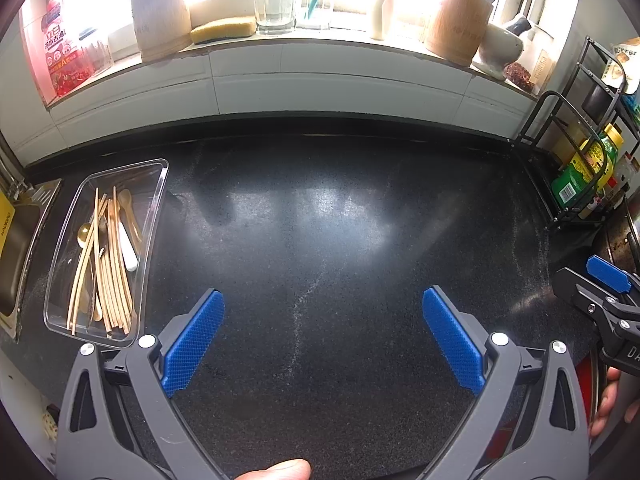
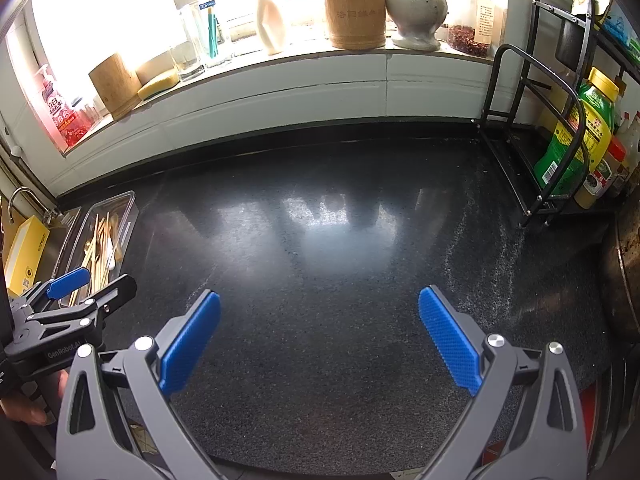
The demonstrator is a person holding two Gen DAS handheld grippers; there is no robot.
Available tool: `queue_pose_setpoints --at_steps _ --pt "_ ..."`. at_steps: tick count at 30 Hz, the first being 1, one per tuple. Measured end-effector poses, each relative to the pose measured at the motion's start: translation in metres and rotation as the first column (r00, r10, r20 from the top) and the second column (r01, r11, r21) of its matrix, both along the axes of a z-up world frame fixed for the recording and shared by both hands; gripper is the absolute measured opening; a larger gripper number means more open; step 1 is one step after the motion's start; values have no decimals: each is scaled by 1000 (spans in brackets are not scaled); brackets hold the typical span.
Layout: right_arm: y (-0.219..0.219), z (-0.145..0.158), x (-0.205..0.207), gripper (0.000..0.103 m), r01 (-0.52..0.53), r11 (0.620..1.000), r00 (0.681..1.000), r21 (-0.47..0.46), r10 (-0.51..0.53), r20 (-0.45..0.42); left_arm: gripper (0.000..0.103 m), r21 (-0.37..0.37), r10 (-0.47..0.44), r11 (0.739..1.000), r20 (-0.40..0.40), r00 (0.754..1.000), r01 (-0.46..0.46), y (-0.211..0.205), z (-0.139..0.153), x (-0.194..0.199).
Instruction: Organize utensils
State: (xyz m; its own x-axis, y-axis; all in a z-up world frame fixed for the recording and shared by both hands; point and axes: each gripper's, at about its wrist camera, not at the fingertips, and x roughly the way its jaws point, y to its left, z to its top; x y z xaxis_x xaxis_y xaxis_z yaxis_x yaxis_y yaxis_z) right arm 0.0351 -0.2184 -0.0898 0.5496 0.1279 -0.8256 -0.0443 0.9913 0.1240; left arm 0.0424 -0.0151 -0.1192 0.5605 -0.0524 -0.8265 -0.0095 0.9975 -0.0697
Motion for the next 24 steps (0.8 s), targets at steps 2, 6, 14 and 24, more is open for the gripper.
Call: queue_pose_setpoints --at_steps 2,6,14,24 --pt "0 0 0 96 -1 1000 1000 1 1 0 97 2 -3 1000 1 1000 3 0 2 0" --pt "2 0 -1 96 -5 1000 1000 -2 5 2 97 0 -18 1000 12 1000 18 -1 5 -3" --pt "0 0 -2 96 13 1000 1000 -11 -13 7 97 41 -78 996 67 995 76 -15 11 -11" --pt "-2 -2 -4 96 19 1000 1000 -22 -19 9 97 25 -25 999 108 994 23 -10 17 -16"
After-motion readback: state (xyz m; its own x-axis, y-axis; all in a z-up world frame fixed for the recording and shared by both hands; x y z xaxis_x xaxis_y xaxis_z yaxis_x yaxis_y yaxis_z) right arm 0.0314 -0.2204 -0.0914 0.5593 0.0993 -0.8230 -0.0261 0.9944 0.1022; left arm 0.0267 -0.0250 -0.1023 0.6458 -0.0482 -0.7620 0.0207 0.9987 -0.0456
